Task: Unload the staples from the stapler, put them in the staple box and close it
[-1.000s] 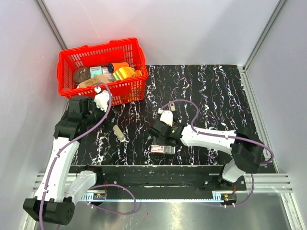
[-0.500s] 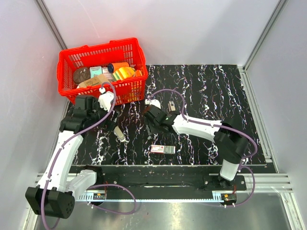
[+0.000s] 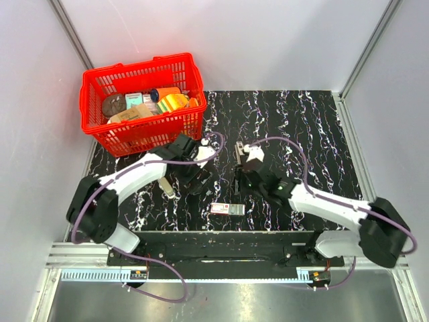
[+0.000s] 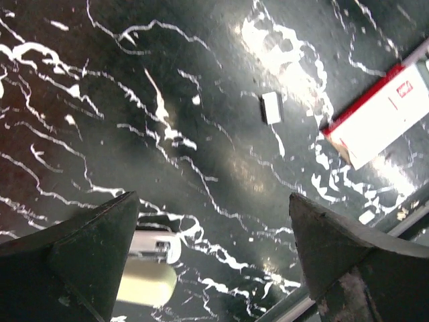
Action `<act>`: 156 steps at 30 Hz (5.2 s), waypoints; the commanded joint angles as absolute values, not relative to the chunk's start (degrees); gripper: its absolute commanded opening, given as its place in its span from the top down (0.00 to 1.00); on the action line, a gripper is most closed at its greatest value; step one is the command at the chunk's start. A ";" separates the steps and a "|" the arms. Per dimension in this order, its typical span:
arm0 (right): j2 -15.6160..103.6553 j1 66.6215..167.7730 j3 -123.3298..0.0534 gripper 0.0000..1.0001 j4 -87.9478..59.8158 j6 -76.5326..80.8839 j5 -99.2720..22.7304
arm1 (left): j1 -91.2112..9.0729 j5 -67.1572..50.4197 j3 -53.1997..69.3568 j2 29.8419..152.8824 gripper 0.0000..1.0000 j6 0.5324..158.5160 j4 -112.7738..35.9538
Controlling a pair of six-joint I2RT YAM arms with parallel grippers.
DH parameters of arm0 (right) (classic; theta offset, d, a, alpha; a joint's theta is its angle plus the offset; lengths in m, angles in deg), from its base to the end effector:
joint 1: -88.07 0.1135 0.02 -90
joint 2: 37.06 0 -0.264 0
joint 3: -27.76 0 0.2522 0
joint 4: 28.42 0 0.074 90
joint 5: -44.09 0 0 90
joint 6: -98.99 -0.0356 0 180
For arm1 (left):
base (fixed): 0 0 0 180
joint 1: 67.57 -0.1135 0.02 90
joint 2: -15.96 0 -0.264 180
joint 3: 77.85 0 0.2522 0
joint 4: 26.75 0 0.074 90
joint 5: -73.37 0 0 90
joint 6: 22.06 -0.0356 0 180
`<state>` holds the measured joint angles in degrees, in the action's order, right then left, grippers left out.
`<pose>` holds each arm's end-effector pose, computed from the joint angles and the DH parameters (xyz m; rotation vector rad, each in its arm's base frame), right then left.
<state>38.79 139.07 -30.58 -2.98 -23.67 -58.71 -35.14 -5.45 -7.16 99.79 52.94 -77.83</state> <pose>0.1795 0.2092 0.2195 -0.2606 2.3330 0.4848 0.2365 -0.1584 0.2206 1.1432 2.4519 -0.3554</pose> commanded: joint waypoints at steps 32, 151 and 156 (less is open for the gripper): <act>20.77 139.40 -18.35 0.60 -13.17 -26.26 -63.49 | -25.64 -9.69 -3.09 115.71 0.41 66.63 -66.79; 22.79 136.76 -43.66 0.53 -23.19 -36.54 -46.35 | -45.59 54.91 5.87 97.78 0.83 130.87 -14.41; 23.40 136.59 -42.61 0.53 -23.71 -36.71 -46.18 | -45.60 55.00 6.05 97.61 0.83 130.88 -14.59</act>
